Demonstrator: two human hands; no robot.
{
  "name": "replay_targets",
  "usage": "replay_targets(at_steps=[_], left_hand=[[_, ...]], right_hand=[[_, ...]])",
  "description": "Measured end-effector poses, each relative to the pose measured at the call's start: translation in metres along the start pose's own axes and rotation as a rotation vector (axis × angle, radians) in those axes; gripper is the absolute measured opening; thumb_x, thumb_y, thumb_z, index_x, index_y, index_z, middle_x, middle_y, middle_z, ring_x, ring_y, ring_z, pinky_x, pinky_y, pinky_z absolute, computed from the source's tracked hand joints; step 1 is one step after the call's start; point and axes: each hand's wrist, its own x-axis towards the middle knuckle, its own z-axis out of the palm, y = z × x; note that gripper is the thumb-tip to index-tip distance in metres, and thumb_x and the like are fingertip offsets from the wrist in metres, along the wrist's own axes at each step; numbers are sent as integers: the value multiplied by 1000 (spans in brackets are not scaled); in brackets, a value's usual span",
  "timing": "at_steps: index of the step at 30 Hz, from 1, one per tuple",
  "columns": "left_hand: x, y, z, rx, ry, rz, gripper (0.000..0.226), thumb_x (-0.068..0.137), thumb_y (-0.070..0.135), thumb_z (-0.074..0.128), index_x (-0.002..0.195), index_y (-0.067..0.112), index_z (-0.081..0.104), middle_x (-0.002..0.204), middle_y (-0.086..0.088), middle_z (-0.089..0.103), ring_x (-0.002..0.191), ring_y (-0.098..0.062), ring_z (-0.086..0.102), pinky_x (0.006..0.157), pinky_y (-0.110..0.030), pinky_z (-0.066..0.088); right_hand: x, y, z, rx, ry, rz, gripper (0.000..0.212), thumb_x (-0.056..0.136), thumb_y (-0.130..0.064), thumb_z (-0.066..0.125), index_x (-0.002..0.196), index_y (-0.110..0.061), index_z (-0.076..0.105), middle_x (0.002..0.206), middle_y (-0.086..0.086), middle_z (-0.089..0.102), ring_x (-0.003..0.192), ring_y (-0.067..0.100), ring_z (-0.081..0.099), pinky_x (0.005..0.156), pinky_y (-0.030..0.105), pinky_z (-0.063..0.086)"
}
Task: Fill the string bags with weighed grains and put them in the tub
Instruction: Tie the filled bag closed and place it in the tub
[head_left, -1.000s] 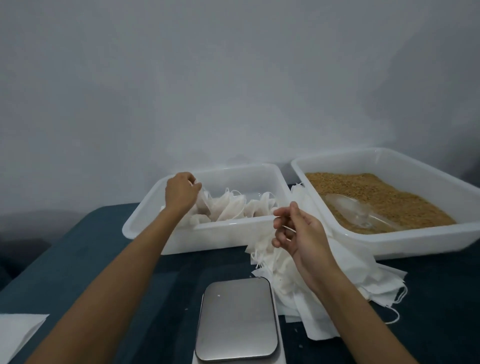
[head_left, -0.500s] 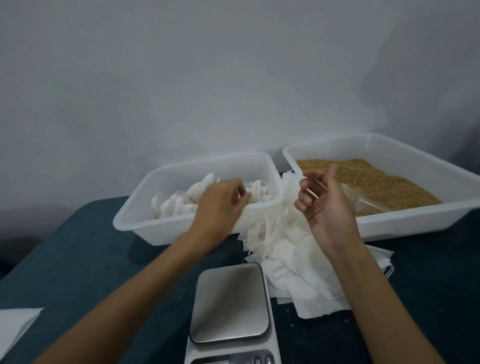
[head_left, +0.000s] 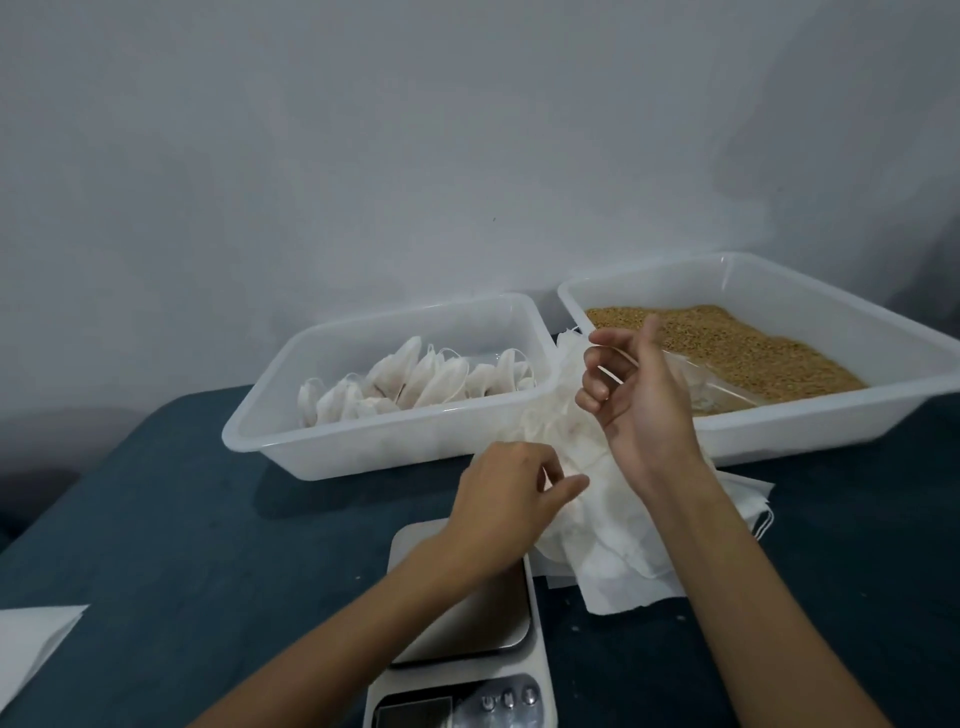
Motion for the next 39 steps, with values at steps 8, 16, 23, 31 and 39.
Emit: replay_targets(at_steps=[8, 16, 23, 31, 39], left_hand=[[-36, -10, -8, -147, 51, -55, 21, 96, 32, 72, 76, 33, 65, 67, 20, 59, 68, 2, 57, 62, -14, 37], [-109, -82, -39, -396, 480, -305, 28, 91, 14, 78, 66, 20, 68, 61, 5, 63, 56, -3, 51, 59, -27, 44], [-109, -80, -41, -338, 479, -232, 27, 91, 13, 79, 69, 24, 67, 63, 9, 63, 57, -7, 54, 57, -21, 43], [-9, 9, -4, 40, -29, -45, 31, 94, 55, 67, 102, 27, 77, 85, 13, 59, 81, -6, 54, 67, -31, 38], [-3, 18, 4, -153, 111, -89, 10, 98, 23, 68, 92, 21, 75, 91, 11, 66, 81, -5, 57, 69, -18, 44]], right_hand=[[-2, 11, -1, -60, -37, 26, 50, 104, -48, 45, 86, -8, 69, 70, 5, 60, 48, 14, 44, 45, 26, 39], [-9, 14, 1, -194, -68, 13, 39, 106, -31, 49, 81, -12, 72, 71, 6, 60, 50, 15, 44, 47, 27, 41], [-36, -1, -25, -380, -13, -136, 38, 106, -34, 50, 79, -16, 71, 69, 7, 59, 49, 15, 46, 44, 26, 41], [-42, -5, -40, -384, 33, -171, 51, 99, -51, 48, 85, -7, 68, 70, 12, 58, 48, 18, 45, 44, 30, 41], [-43, -4, -44, -430, 46, -196, 46, 105, -42, 47, 82, -9, 68, 66, 9, 59, 46, 18, 46, 44, 29, 41]])
